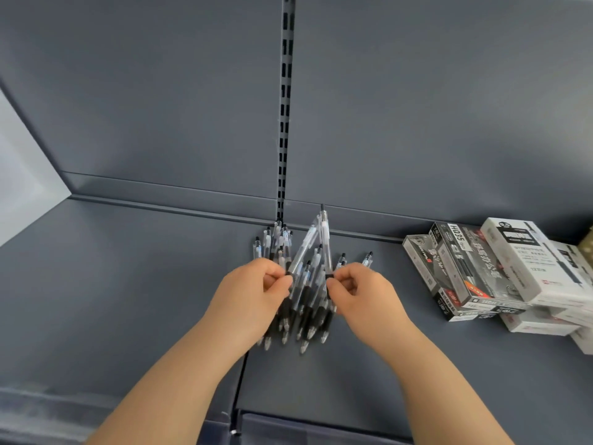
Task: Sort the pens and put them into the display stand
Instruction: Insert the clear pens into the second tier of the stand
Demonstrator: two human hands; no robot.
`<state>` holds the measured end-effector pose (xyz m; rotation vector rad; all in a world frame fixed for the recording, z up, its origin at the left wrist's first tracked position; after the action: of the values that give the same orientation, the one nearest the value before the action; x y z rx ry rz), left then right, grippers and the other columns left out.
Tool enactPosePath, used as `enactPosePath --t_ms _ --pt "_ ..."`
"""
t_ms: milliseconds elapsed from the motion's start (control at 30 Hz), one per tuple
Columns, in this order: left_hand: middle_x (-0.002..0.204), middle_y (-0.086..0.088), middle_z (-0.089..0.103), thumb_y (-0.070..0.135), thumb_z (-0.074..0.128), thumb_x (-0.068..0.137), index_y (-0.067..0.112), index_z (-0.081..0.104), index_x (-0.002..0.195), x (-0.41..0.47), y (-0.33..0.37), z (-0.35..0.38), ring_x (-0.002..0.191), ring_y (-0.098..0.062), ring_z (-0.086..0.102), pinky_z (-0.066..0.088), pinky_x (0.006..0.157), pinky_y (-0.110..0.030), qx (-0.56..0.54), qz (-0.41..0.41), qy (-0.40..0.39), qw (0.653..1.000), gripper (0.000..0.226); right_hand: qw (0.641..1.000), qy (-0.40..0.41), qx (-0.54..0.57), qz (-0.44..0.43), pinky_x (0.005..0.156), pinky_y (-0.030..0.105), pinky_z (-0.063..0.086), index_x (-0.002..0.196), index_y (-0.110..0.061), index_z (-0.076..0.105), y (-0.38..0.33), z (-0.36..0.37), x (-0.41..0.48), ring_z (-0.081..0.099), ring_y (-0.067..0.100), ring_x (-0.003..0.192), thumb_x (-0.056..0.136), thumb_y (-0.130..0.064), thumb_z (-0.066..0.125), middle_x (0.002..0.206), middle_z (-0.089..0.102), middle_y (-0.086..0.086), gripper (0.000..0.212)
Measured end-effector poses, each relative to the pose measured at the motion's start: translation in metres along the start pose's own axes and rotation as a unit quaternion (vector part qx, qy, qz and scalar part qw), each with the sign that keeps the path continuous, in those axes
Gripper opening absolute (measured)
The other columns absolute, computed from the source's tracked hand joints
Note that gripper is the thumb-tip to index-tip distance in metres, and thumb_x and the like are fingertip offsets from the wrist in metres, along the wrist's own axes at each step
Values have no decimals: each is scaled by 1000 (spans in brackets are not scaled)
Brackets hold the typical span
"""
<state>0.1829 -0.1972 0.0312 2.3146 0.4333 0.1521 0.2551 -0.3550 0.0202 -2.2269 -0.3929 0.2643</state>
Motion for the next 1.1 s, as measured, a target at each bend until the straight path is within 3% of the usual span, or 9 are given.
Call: enactPosePath --t_ms 133,300,400,500,600,733,900,1000,1100 --pt "93 14 64 30 51 94 28 55 122 -11 -23 -21 78 2 61 43 68 -10 -72 -6 3 997 28 1000 0 27 -12 48 10 40 80 -27 55 -27 21 -2 53 7 54 91 -25 55 66 61 -5 10" --pt "87 12 66 26 56 89 33 59 94 -9 -55 -55 78 -3 64 50 75 -20 -112 4 -1 994 9 997 8 79 -1 52 21 43 85 -26 55 -64 60 -10 50 5 50 91 -22 55 68 60 -2 7" --pt "84 15 66 29 58 87 34 58 89 -7 -78 -81 75 2 61 45 67 -15 -112 20 -18 993 5 995 21 101 -6 53 21 46 87 -32 52 -91 87 -15 54 1 50 91 -18 56 73 62 -2 15" --pt "83 16 66 29 60 86 35 56 88 -7 -105 -108 72 2 60 42 63 -11 -114 44 -39 992 7 995 25 92 -11 54 18 47 90 -36 50 -117 118 -20 56 -1 53 90 -17 57 75 64 -4 20" --pt "85 17 67 26 62 85 39 50 95 -9 -134 -132 72 -2 63 47 69 -19 -132 51 -64 988 20 994 42 100 1 54 17 45 89 -30 54 -139 151 -24 57 3 56 88 -16 58 74 64 -3 15" --pt "83 14 64 22 62 85 43 48 97 -11 -169 -162 72 -4 63 48 67 -18 -116 57 -77 989 28 992 50 109 25 56 21 46 86 -23 55 -161 189 -29 58 8 58 85 -15 59 69 64 -2 8" --pt "81 10 63 31 52 93 36 53 92 -22 -191 -186 69 1 63 44 63 -14 -121 53 -70 989 6 994 41 94 28 57 17 48 83 -24 55 -178 222 -36 64 14 67 84 -18 60 75 67 2 8" --pt "73 7 67 38 43 95 30 57 90 -31 -195 -192 62 6 60 45 61 -17 -115 46 -65 990 17 997 30 74 9 60 15 48 84 -26 56 -183 230 -40 62 10 69 83 -19 64 75 67 -1 10" --pt "78 10 68 33 50 93 34 58 94 -39 -199 -196 68 7 63 52 69 -19 -124 28 -21 992 8 996 11 86 -11 61 15 47 87 -28 55 -185 235 -40 59 7 66 83 -16 65 76 66 -5 16"
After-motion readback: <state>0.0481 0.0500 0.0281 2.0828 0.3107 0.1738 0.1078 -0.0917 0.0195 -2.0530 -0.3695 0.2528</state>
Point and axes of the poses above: each hand's wrist, its own x-axis towards the middle knuckle, its own z-axis out of the palm, y = z × x, the point moved 1 cm from there along x, towards the middle knuckle
